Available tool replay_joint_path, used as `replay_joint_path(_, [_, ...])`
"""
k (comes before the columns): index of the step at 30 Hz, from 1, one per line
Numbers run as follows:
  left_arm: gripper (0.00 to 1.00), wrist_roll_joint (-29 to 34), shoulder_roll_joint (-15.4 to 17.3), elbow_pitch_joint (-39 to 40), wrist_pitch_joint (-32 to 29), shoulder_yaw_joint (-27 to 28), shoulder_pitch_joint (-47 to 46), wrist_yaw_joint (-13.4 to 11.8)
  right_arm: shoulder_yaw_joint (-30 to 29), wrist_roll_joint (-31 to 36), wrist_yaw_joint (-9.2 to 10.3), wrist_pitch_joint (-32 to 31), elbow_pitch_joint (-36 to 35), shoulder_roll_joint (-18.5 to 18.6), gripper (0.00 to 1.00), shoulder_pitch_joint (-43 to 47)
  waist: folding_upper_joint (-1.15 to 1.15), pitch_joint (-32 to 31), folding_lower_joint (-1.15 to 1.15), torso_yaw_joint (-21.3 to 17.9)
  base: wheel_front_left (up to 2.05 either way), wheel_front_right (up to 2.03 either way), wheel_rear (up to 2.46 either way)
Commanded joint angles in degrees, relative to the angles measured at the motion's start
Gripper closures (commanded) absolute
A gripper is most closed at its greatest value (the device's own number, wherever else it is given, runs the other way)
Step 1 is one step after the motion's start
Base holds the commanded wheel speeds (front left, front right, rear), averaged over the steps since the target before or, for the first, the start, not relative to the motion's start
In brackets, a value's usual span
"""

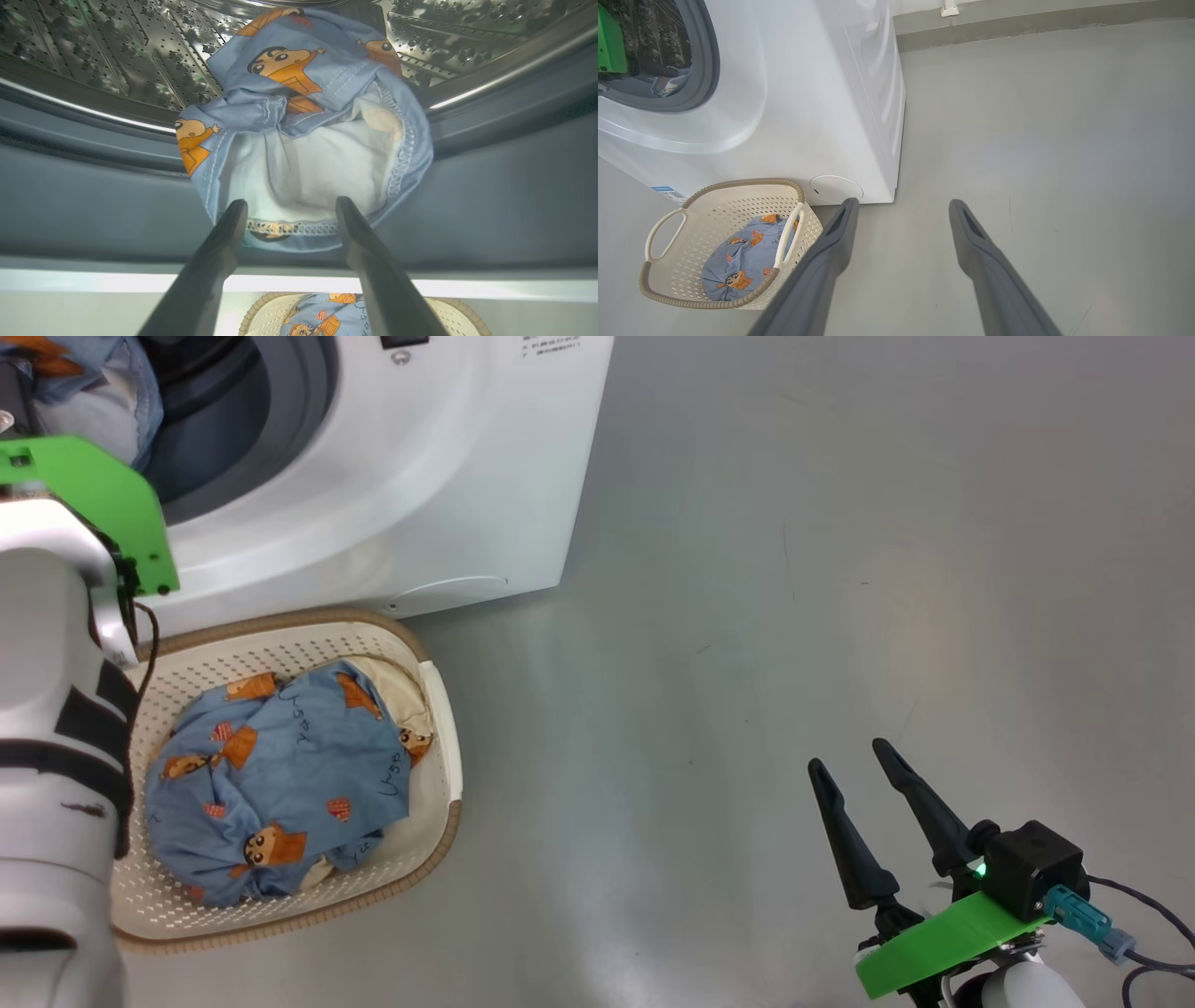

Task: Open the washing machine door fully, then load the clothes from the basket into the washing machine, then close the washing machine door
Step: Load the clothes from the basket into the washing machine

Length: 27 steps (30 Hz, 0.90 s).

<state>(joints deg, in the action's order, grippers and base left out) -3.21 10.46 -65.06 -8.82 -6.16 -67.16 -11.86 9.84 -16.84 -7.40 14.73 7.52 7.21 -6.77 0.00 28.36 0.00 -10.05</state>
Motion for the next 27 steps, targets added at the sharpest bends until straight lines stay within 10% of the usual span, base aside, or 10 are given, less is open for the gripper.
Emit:
replay_joint_path(1, [0.0,0.68,3.1,0.6,-0.16,0.37,-1.94,-0.49,1.21,-0.49,-0.09,0.27,-1.06,0.61,0.0,1.57,0.0,-0.02,0.0,-0.08,0.0,0.0,0.0])
replay_joint_path(27, [0.0,-2.01,4.93,-7.03,-3.26,-0.28,-6.68,-1.35,1.0,-0.45,-0.09,0.27,-1.61,1.13,0.0,3.62,0.0,0.67,0.0,-2.65,0.0,0.0,0.0])
